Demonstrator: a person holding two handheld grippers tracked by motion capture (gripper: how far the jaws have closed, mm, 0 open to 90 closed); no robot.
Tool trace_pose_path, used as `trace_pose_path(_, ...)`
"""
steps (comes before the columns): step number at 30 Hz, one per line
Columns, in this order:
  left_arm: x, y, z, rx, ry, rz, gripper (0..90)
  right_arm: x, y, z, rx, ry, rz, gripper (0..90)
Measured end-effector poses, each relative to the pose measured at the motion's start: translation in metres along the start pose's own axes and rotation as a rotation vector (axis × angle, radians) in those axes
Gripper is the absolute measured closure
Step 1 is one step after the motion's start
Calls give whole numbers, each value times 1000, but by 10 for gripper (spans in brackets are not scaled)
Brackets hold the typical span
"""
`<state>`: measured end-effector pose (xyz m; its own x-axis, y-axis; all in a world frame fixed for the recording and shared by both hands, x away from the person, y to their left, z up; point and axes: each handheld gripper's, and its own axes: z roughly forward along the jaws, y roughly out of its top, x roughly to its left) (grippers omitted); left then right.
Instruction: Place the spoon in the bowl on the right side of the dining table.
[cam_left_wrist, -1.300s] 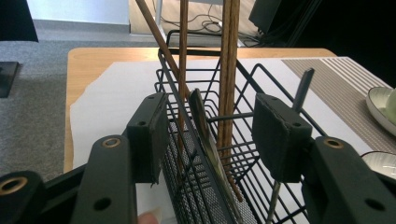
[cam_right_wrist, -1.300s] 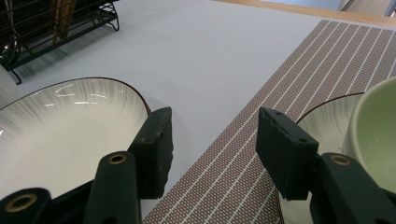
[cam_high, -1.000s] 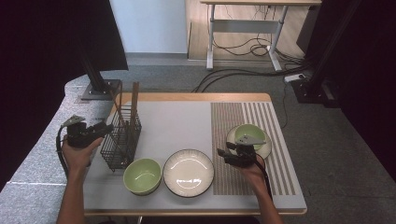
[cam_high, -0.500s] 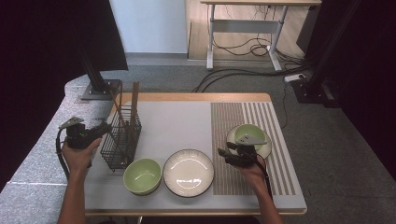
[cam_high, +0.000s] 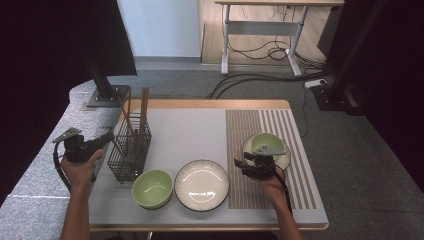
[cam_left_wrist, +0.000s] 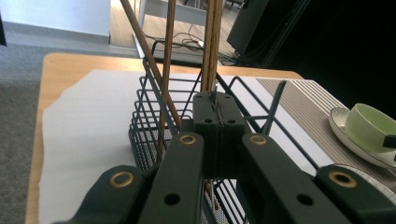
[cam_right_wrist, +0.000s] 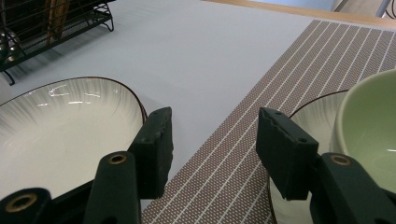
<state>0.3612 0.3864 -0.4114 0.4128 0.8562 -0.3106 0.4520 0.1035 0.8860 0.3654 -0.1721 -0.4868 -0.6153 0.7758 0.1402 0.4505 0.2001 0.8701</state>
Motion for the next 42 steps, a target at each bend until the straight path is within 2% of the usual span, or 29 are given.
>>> trace_pose_path(10,-7,10,-15,-67,45,32,898,-1,0,-2,-3,-3,-1,464)
trace_pose_path(18,-7,18,-37,-134,43,14,900,-2,0,-3,-5,-5,0,464)
trace_pose_path(22,-12,23,-44,-158,32,24,900,-1,0,-3,-8,-6,-1,464)
trace_pose_path(32,-27,38,-55,-207,-27,21,900,-4,-1,-3,-6,-9,7,463)
trace_pose_path(37,-33,42,-61,-223,-70,13,900,-4,-1,-3,-6,-11,6,463)
trace_pose_path(42,-41,44,-60,-224,-91,25,900,-4,-2,-2,-1,-11,5,463)
